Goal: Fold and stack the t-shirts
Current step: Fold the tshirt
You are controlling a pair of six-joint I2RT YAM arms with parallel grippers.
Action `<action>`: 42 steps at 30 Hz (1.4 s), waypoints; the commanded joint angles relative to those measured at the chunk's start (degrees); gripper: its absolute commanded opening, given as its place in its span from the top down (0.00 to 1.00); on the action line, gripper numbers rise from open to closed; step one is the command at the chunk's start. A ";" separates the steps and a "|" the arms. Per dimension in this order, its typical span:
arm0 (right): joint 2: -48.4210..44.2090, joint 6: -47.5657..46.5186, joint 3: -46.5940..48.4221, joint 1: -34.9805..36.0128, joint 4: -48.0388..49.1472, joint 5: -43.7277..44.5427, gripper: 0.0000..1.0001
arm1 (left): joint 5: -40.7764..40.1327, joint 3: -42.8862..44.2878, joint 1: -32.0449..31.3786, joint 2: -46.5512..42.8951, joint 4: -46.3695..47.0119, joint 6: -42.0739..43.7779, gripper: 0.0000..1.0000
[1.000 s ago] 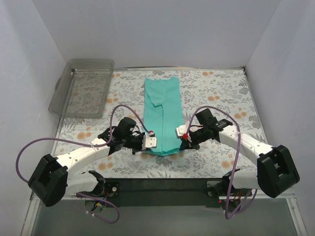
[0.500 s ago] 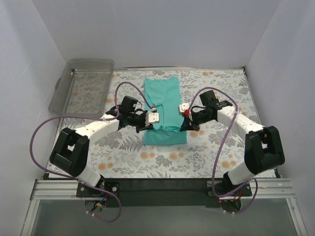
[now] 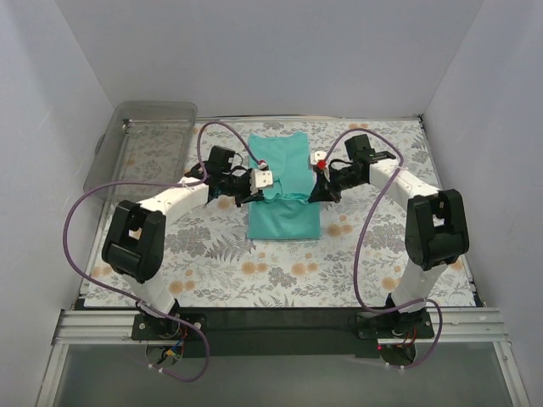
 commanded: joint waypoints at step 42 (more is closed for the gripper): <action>25.35 10.96 30.80 -2.28 -0.30 3.70 0.99 | -1.77 16.94 4.56 17.67 5.41 -2.11 1.00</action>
